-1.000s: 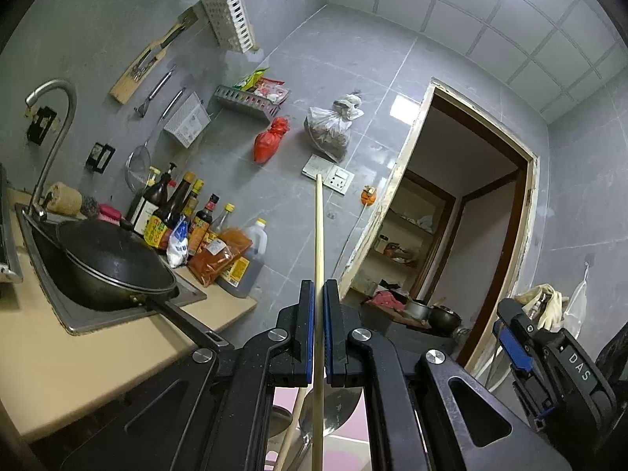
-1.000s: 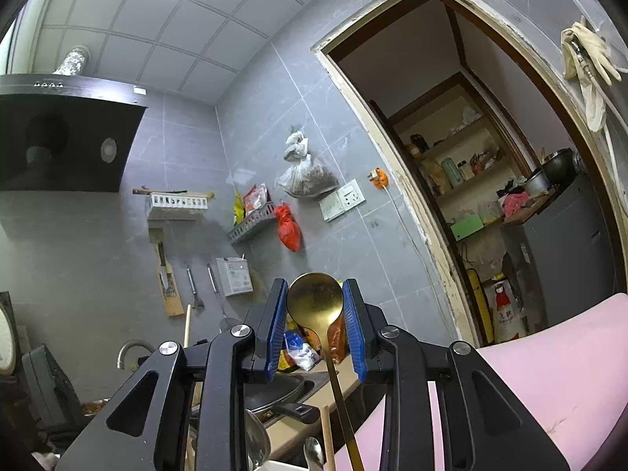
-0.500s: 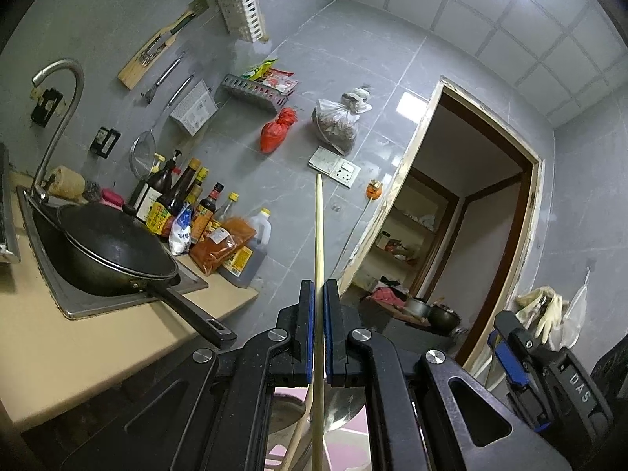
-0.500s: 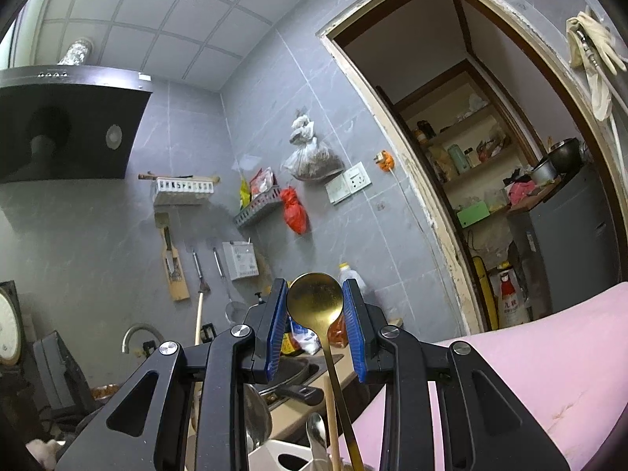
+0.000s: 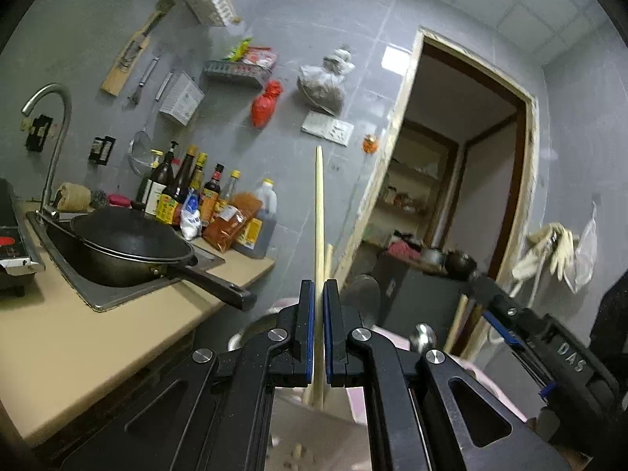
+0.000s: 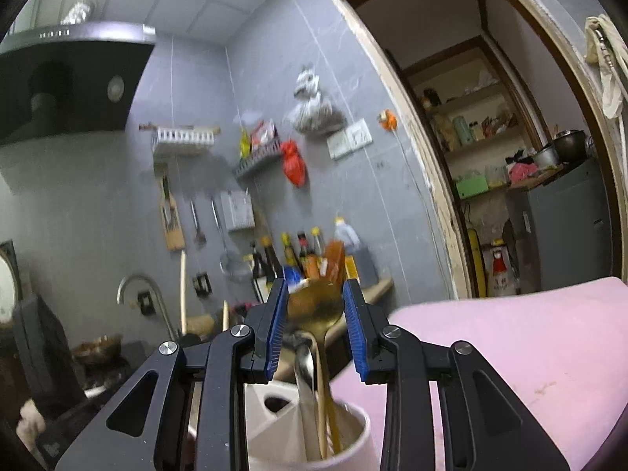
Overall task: Organize utensils
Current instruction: 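Open both grippers to drop the chopstick and gold spoon into the caddy, then move both open grippers back over the steel fork and last chopstick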
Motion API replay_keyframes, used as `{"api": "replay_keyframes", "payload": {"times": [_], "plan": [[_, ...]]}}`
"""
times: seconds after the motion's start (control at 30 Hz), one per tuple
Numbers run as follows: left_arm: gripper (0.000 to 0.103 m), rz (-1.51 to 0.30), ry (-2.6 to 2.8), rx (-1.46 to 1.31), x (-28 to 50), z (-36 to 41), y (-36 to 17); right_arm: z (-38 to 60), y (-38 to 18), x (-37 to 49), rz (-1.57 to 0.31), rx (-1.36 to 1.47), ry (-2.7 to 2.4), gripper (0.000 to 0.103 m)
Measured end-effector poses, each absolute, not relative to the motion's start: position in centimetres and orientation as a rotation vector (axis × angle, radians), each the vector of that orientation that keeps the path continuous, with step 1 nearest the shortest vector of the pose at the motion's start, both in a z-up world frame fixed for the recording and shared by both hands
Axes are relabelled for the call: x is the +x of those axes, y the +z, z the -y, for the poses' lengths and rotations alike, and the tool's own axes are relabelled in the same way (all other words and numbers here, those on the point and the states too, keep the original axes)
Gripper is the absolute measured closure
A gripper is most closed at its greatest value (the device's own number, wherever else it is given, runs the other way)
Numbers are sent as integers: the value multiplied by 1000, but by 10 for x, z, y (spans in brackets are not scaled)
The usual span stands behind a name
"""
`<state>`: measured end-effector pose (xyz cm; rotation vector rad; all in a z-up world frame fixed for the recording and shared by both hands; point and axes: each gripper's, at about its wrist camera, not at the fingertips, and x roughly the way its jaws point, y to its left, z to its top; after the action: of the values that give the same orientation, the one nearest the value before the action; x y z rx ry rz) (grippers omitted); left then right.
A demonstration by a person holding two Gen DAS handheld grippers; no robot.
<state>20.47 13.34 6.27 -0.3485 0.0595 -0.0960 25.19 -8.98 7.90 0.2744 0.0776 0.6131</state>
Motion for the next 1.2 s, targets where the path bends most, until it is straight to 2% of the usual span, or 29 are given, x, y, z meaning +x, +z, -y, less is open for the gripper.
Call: {"api": "replay_keyframes", "payload": {"times": [0.07,0.2,0.23,0.27,0.3,0.33,0.4,0.5,0.57,0.7,0.87,1.2], "plan": [[100,-88,-111,-329,203,-130,62,91,77,249,-99,268,611,66],[95,-123,-140,-329,199,-127,61,97,83,242,-116,245,617,63],[85,-132,-149,-334,198,-128,62,99,86,240,-116,235,615,59],[70,-142,-157,-344,196,-128,63,101,89,237,-115,228,612,55],[63,-146,-162,-360,193,-129,65,105,93,233,-110,218,607,47],[59,-143,-165,-378,190,-130,66,107,95,231,-106,212,604,45],[59,-160,-162,-382,185,-129,71,114,101,223,-98,193,590,40],[56,-202,-149,-356,179,-123,80,130,106,212,-103,171,564,23],[39,-215,-138,-329,172,-114,84,141,107,204,-105,158,540,17],[22,-214,-146,-284,158,-95,87,168,109,188,-134,131,485,1],[14,-253,-181,-220,149,-64,81,204,109,167,-153,104,412,0],[14,-410,-321,-142,151,-1,47,255,85,140,-237,-17,320,0]]}}
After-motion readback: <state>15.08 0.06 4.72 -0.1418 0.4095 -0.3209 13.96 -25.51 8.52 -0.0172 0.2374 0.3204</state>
